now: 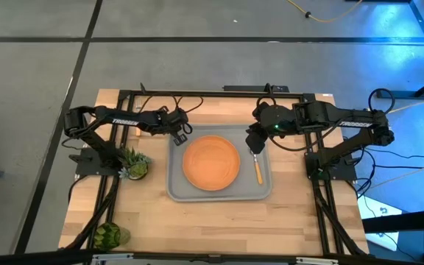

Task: Pick and place plate/cup/fork/spoon on tray
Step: Move the gray food tray to the center of the table, then put the green glass on the gray food tray to the top left of the orange plate

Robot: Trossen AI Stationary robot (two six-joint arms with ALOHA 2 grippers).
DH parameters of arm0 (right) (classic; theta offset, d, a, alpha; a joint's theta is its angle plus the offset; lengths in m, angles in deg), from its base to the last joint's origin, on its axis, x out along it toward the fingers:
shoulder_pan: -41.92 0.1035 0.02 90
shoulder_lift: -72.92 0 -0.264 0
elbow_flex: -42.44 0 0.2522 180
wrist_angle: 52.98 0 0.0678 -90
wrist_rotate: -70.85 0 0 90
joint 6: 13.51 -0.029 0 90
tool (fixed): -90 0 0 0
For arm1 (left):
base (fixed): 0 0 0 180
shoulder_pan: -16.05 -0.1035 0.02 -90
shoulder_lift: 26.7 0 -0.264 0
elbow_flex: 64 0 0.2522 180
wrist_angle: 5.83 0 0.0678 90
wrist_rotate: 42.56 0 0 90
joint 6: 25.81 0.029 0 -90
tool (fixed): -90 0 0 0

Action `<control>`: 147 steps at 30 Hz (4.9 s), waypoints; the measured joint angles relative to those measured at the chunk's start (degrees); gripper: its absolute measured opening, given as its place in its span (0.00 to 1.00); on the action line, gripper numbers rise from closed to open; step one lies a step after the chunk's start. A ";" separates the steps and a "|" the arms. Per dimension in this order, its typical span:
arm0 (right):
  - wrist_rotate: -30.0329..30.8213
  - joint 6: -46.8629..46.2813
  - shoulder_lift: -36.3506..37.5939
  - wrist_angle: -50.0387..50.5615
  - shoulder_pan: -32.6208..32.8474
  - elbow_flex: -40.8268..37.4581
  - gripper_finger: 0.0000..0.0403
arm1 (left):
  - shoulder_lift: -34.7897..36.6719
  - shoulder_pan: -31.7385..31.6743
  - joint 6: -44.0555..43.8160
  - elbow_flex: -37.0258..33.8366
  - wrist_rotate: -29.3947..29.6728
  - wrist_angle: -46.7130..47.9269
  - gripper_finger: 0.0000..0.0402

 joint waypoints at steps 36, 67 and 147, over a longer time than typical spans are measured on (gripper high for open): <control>-0.01 0.15 -0.02 -0.02 0.01 -0.02 0.25 | -7.32 5.07 -4.33 3.32 -0.83 4.01 0.00; -0.06 0.17 -0.02 0.02 0.00 -0.04 0.25 | 27.14 7.51 -32.53 3.15 -8.34 27.58 0.00; -0.09 3.23 -0.02 -0.09 0.01 -0.04 0.25 | 18.66 -34.32 -32.02 20.06 -16.99 51.12 0.18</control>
